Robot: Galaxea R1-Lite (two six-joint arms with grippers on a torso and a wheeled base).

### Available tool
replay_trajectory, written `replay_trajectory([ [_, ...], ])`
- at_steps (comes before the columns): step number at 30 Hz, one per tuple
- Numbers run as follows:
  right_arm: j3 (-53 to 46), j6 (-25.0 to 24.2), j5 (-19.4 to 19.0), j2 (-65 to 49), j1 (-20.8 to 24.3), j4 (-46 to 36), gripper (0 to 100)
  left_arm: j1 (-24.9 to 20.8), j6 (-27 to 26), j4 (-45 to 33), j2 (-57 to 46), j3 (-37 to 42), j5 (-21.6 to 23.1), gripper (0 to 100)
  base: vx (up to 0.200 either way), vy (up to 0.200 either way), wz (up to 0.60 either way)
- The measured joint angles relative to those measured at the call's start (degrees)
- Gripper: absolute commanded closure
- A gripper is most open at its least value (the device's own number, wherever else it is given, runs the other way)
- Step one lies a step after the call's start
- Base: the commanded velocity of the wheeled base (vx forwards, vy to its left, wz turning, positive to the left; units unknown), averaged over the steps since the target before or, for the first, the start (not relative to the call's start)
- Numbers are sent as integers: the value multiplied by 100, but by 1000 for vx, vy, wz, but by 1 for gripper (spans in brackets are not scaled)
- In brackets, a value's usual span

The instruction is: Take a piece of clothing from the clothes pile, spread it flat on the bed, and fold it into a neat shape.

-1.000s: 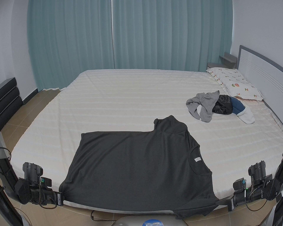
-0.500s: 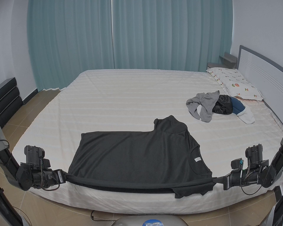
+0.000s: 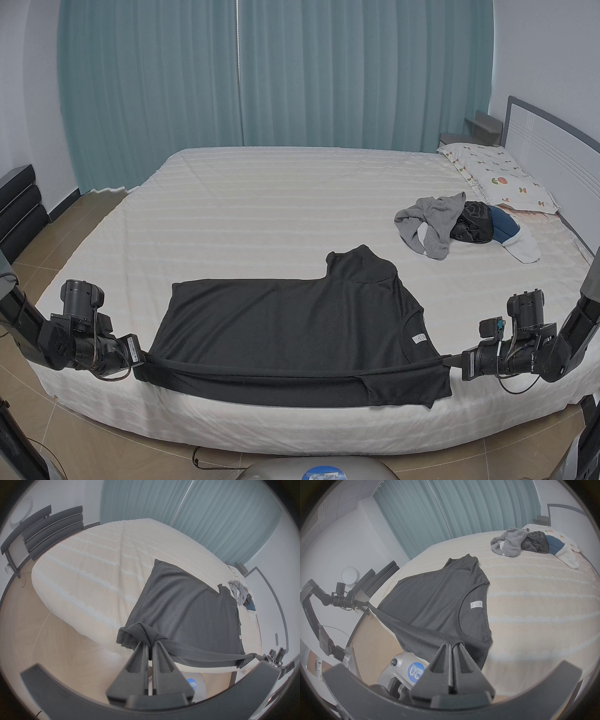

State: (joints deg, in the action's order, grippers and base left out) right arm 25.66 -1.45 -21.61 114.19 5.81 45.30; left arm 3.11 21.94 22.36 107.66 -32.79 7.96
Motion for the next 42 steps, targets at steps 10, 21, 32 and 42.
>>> replay_trajectory([
  [10, 435, -49, 161, 325, 11, -26, 100, -16, 345, -50, 351, -404, -9, 100, 0, 0, 0],
  [21, 801, -200, 177, 566, 143, -204, 100, -16, 471, -46, 736, -657, 5, 100, 0, 0, 0],
  [32, 1264, -627, 178, 922, 236, -224, 100, -52, 802, -24, 1246, -1122, 40, 100, 0, 0, 0],
  [42, 1384, -772, 161, 1119, 210, -193, 0, -74, 1065, 5, 1453, -1291, 63, 0, 0, 0, 0],
])
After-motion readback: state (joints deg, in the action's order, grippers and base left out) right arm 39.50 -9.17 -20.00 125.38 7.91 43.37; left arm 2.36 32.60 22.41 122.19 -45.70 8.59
